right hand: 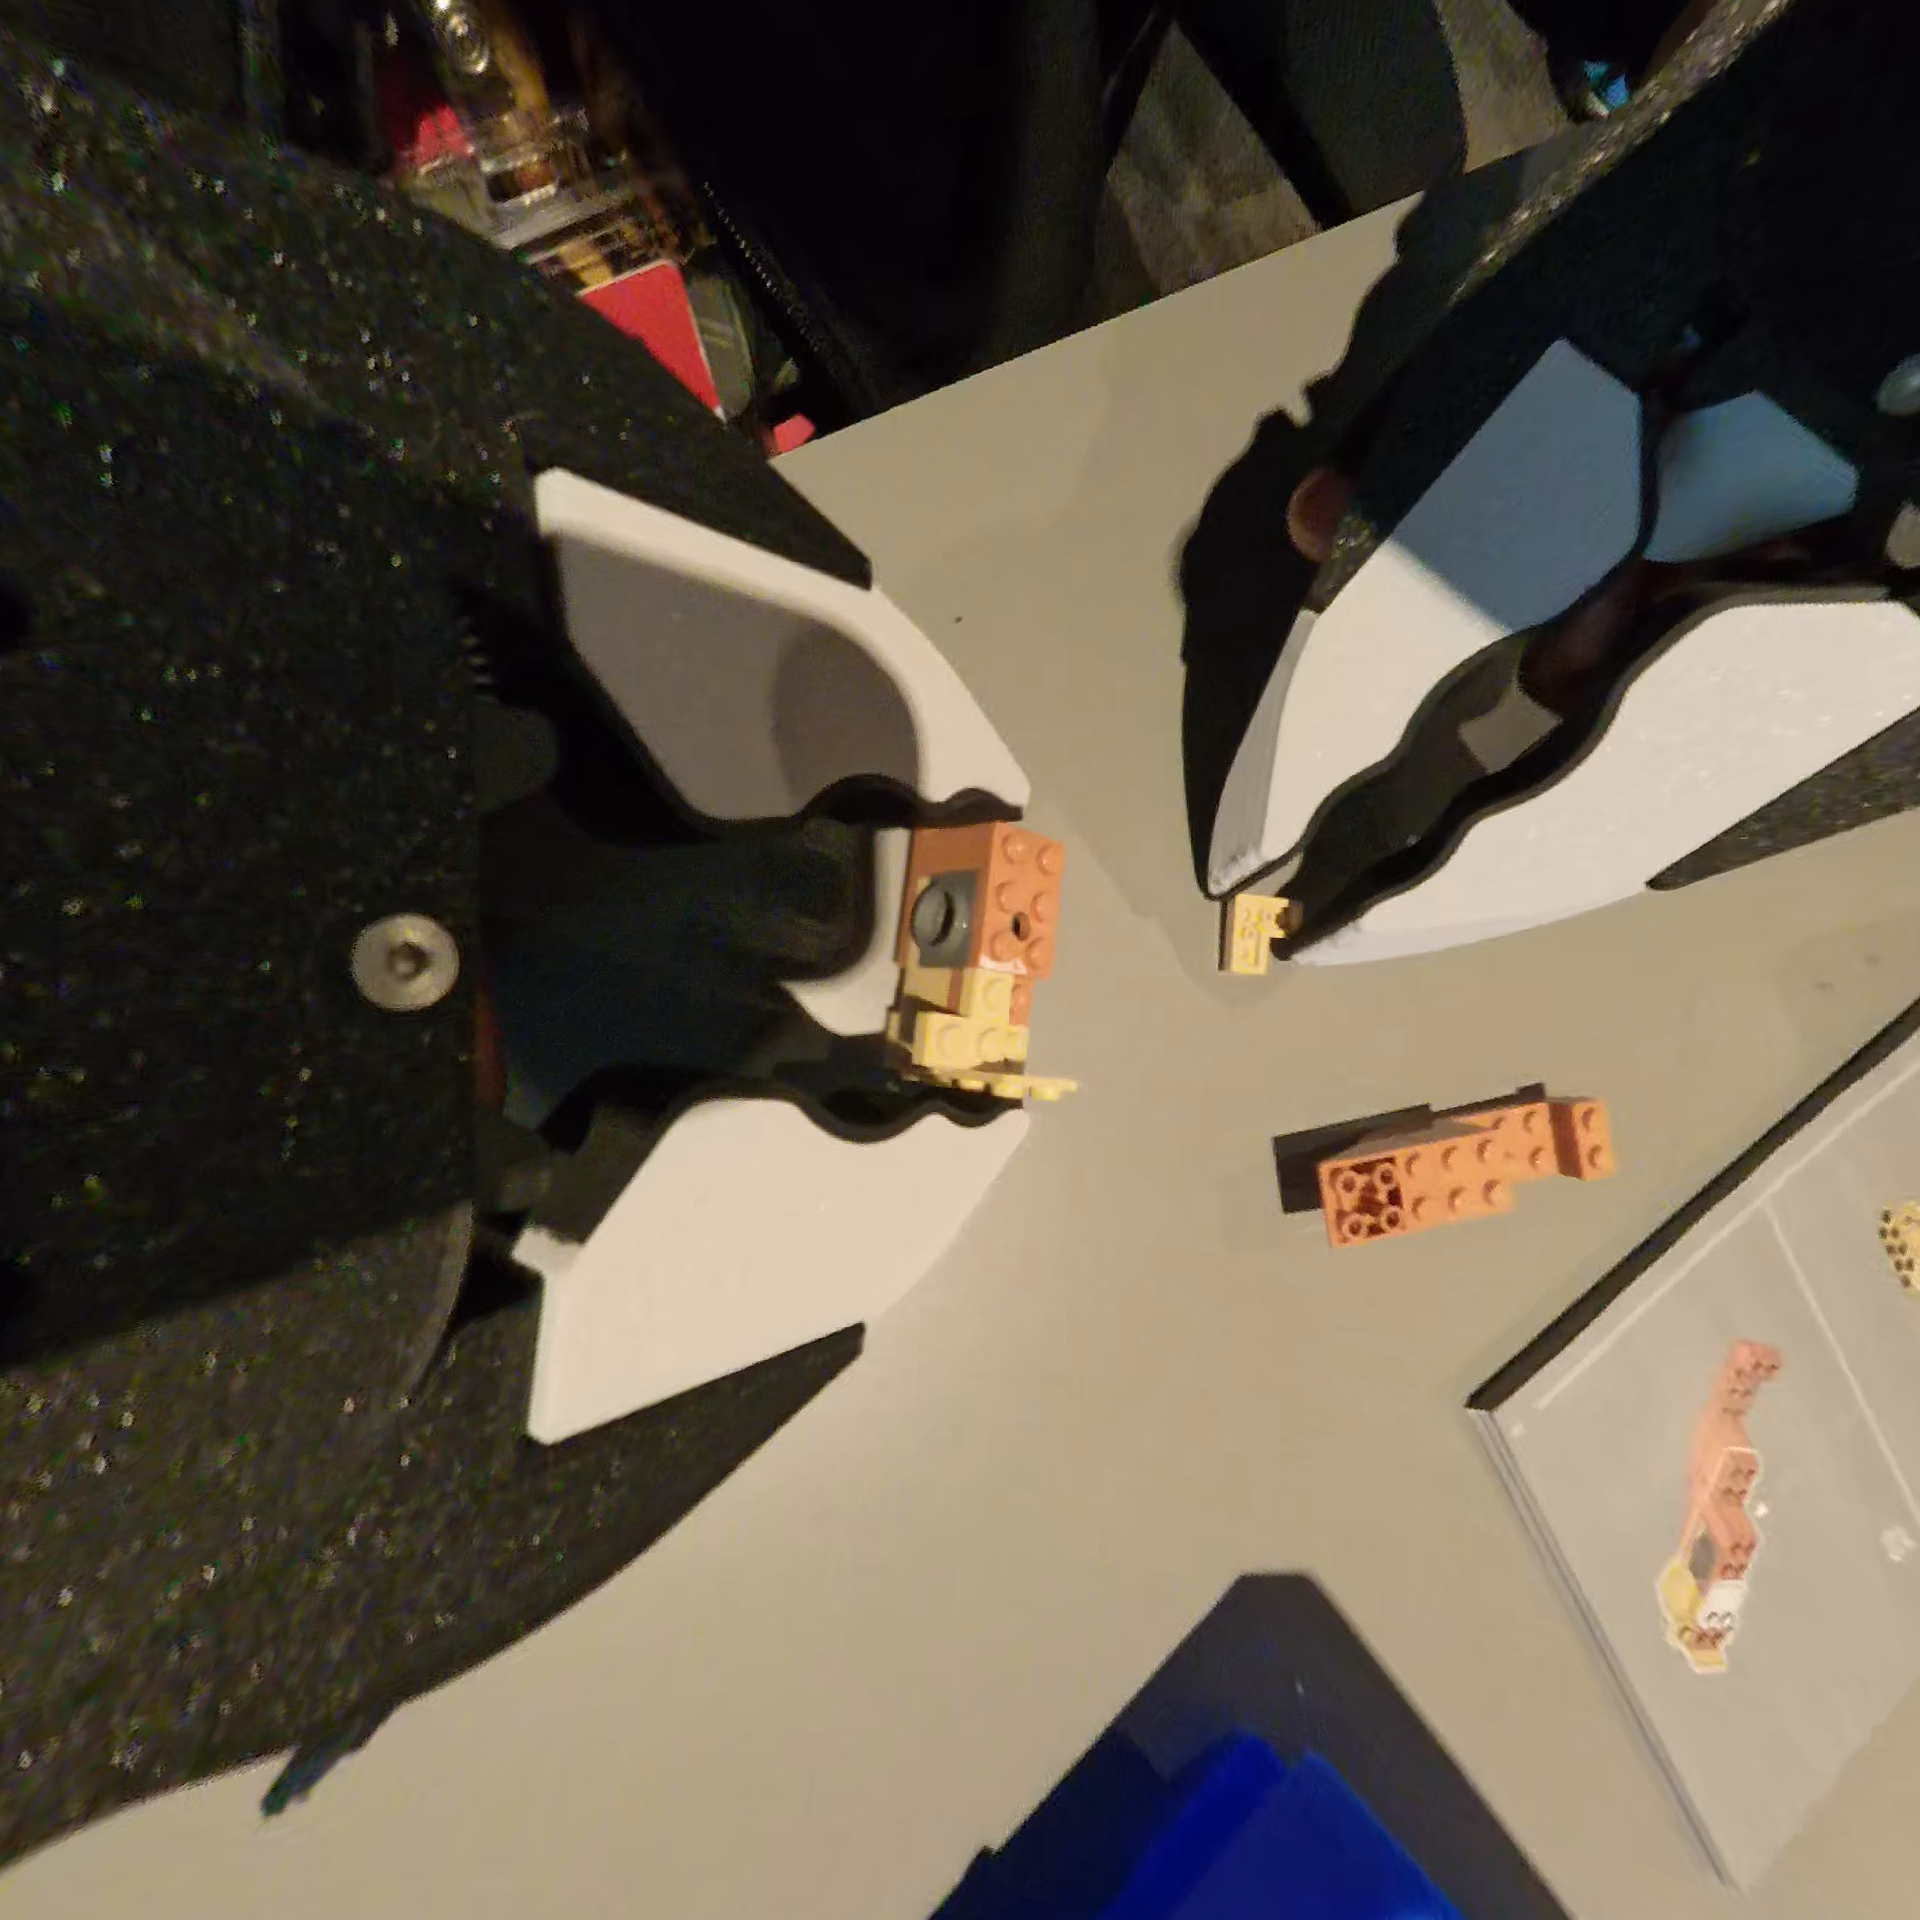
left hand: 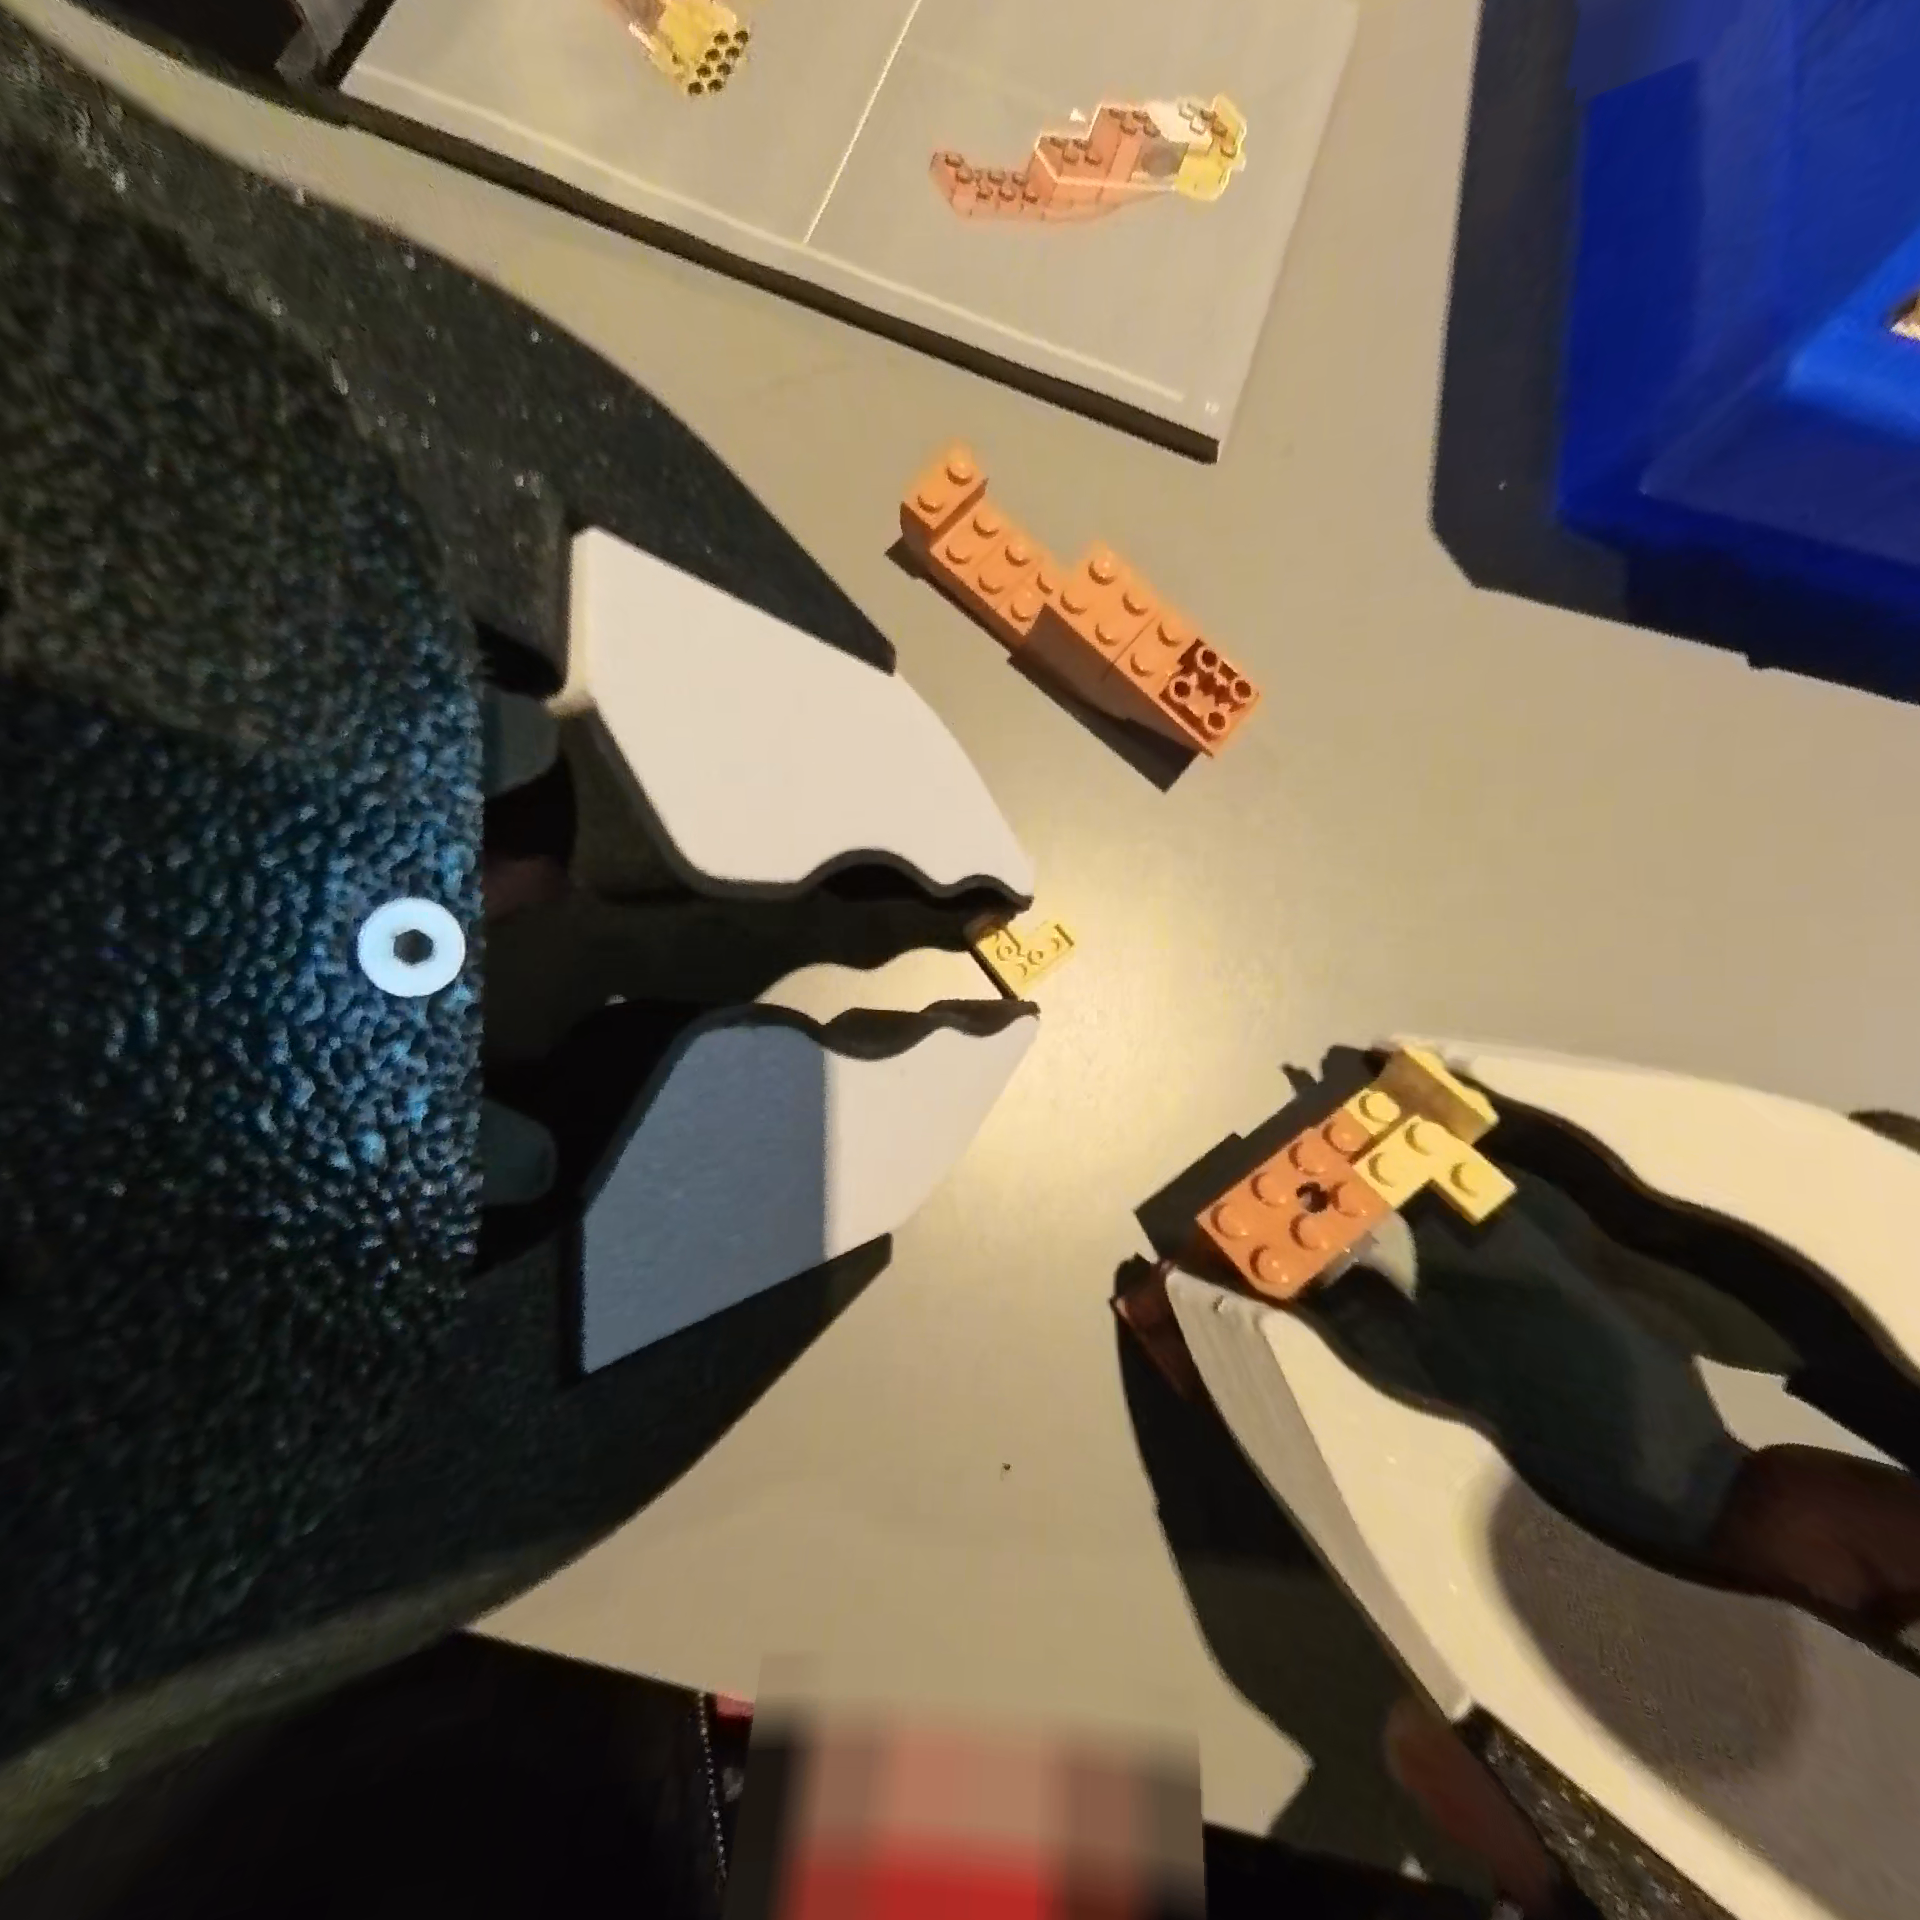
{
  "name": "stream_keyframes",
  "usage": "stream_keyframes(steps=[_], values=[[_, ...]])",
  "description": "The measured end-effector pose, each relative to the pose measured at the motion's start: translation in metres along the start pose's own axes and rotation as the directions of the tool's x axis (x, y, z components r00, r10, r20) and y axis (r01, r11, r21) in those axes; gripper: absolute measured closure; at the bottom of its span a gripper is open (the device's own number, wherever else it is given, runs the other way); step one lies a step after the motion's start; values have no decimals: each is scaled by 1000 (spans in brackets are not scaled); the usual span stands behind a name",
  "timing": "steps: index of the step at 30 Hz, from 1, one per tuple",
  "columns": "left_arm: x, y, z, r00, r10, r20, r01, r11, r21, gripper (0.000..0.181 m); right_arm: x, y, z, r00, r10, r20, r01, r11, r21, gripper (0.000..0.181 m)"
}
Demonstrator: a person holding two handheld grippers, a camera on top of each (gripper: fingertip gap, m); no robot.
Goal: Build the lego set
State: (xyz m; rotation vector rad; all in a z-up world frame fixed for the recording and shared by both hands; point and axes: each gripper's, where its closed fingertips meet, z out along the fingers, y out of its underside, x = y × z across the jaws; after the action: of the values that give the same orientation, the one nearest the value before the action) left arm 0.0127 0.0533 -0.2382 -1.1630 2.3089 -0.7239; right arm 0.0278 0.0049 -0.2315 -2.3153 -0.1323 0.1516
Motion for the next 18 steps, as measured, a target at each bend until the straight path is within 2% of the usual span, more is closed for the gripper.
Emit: stream_keyframes(steps=[2,6,11,13,15,18], values=[[0,0,0,1000,-8,3,8,1000,1,166,4,8,0,999,-4,-32,2,999,-40,132],[3,-1,0,1000,-10,3,10,1000,5,167,6,9,-4,997,-24,-70,22,999,-28,130],[8,-3,-2,996,-90,-5,90,995,51,170,5,12,-23,995,-42,-94,45,998,37,119],[14,-7,-10,985,-169,-44,173,977,121,171,2,6,-38,992,-61,-113,74,991,113,123],[30,-26,-26,939,-284,-196,328,910,254,171,-10,-9,-54,986,-135,-103,156,960,233,133],[48,-59,-57,790,-358,-499,573,721,389,171,-22,-30,-66,945,-295,-143,327,889,320,140]])
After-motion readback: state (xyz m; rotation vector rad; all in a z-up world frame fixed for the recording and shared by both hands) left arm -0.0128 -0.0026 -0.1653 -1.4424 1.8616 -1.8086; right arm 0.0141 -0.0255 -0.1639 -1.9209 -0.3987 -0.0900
